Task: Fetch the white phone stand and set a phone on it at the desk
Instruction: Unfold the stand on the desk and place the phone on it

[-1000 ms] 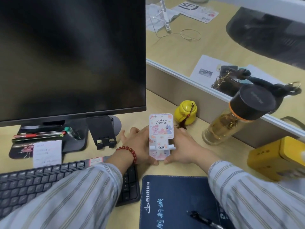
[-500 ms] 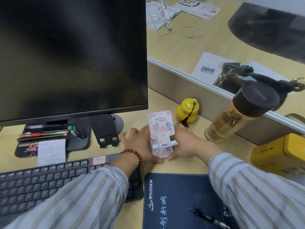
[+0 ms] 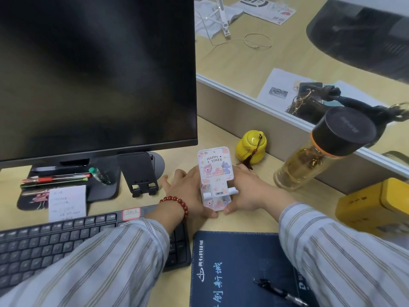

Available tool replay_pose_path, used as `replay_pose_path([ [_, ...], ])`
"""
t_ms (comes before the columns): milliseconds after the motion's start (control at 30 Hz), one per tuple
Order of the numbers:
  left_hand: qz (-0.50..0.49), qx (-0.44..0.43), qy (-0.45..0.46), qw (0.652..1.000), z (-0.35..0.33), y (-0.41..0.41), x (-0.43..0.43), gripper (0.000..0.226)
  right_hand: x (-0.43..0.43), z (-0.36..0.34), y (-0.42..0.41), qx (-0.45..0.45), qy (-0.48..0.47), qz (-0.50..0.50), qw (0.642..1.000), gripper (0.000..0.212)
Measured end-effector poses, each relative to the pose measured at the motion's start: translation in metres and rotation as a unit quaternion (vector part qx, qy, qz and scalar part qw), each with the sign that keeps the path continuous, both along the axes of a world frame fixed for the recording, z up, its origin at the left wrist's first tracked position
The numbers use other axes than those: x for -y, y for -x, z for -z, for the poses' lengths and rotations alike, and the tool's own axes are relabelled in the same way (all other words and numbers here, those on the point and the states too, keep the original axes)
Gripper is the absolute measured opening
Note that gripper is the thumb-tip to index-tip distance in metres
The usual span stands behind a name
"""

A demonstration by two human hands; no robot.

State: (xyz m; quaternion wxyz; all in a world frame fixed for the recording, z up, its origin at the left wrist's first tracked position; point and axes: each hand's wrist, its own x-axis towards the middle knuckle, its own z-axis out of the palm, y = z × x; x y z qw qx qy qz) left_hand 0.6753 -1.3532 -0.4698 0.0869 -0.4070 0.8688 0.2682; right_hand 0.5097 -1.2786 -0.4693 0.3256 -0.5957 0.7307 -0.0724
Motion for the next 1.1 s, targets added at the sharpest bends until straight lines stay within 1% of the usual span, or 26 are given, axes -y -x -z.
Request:
replay_pose_path([
  [200,0.064,0.026,-0.006,0.998,-0.009,0.005,0.012,0.097,-0.008,-0.002,-0.005,-0.026,0.043,0.044,0.998,0.097],
  [367,0.063,0.018,-0.003,0.998,-0.008,0.004,0.008,0.096,-0.009,0.001,-0.002,0.005,0.039,0.054,0.998,0.101],
  [433,0.05,0.006,-0.015,0.999,-0.007,0.004,0.006,0.095,-0.012,0.001,-0.001,0.035,0.052,0.058,0.996,0.108],
  [500,0.039,-0.003,-0.02,0.999,-0.006,0.003,0.005,0.094,-0.017,0.002,0.001,0.075,0.068,0.083,0.991,0.121],
  [567,0.036,-0.009,-0.019,0.999,-0.006,0.003,0.006,0.096,-0.02,0.005,0.004,0.088,0.075,0.104,0.988,0.127],
  [633,0.03,-0.013,-0.02,0.999,-0.004,0.002,0.006,0.097,-0.023,0.007,0.004,0.075,0.072,0.097,0.99,0.121],
  [733,0.008,-0.023,-0.011,1.0,0.0,0.0,0.004,0.099,-0.02,0.007,0.002,0.069,0.059,0.067,0.994,0.102],
  [800,-0.016,-0.031,-0.009,0.999,0.004,-0.001,0.002,0.1,-0.015,0.005,0.003,0.063,0.039,0.043,0.996,0.095],
  [933,-0.024,-0.025,-0.008,0.999,0.006,-0.001,0.001,0.1,-0.009,0.005,0.006,0.054,0.014,0.026,0.998,0.091],
  [1100,-0.01,-0.002,0.016,1.0,-0.001,0.001,-0.001,0.098,-0.007,0.007,0.009,0.05,0.014,0.016,0.999,0.092],
])
